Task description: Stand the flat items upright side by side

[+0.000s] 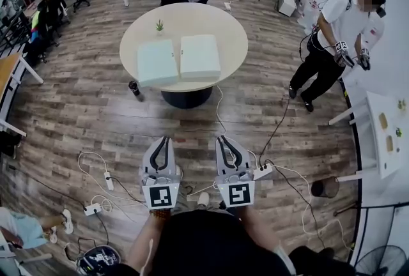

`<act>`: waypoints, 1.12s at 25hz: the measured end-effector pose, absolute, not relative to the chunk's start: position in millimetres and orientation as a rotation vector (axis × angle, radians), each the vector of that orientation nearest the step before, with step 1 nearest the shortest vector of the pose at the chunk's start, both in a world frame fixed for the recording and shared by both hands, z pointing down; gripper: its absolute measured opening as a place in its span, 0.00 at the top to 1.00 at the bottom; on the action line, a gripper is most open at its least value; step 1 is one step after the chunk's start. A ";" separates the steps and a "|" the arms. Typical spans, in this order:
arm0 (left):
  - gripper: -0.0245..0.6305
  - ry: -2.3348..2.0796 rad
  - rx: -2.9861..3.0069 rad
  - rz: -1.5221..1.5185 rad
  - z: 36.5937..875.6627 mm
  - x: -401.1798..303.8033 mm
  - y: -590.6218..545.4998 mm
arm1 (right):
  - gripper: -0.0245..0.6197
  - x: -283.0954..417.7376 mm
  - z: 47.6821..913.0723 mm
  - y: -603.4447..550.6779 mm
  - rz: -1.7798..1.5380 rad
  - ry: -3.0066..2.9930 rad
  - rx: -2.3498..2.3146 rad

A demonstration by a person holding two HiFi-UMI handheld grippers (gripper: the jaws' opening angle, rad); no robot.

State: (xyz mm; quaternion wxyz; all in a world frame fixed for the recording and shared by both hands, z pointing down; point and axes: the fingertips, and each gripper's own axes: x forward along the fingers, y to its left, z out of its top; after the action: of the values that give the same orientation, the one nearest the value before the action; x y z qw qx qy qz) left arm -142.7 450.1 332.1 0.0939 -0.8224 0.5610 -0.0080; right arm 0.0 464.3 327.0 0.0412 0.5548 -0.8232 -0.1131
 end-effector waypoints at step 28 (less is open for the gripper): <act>0.90 1.529 -2.579 -0.059 351.9 -174.9 339.8 | 0.87 -39.7 336.8 363.7 -0.338 -2.384 1.721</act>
State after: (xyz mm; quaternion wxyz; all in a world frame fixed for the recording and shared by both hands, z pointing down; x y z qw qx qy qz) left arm -174.9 339.8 351.9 0.0715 -0.8578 0.5085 -0.0198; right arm -39.7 363.7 336.8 0.0910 0.5792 -0.8021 -0.1136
